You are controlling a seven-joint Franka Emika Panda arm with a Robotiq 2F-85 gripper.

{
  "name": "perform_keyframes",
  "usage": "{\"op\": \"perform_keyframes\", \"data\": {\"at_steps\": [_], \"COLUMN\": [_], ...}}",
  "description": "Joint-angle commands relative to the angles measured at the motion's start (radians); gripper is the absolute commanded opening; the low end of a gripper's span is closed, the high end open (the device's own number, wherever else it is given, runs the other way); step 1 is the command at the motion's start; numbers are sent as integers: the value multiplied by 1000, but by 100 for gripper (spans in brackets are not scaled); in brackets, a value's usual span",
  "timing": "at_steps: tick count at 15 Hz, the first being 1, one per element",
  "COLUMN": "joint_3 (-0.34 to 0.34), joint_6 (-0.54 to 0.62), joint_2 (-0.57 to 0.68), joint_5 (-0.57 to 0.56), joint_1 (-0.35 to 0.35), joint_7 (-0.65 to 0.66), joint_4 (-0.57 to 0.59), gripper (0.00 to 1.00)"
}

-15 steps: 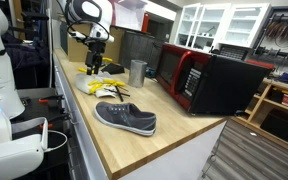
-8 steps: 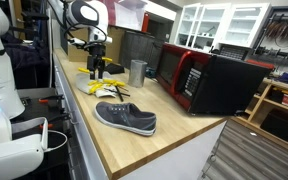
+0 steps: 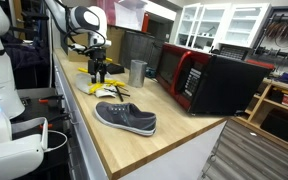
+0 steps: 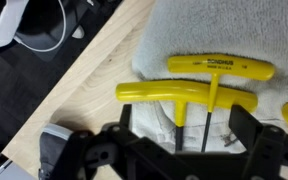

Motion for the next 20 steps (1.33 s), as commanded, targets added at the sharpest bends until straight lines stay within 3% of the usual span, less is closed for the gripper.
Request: {"op": "perform_keyframes", "data": {"at_steps": [1, 10, 16, 20], "joint_3": [4, -2, -16, -79], "joint_6": [15, 21, 14, -11], "joint_2": [32, 33, 17, -38], "joint_5": [-26, -8, 30, 202], "joint_1": [8, 28, 33, 44], "joint_7": [39, 41, 11, -117], "joint_4": [2, 2, 3, -6], "gripper": [68, 1, 3, 3]}}
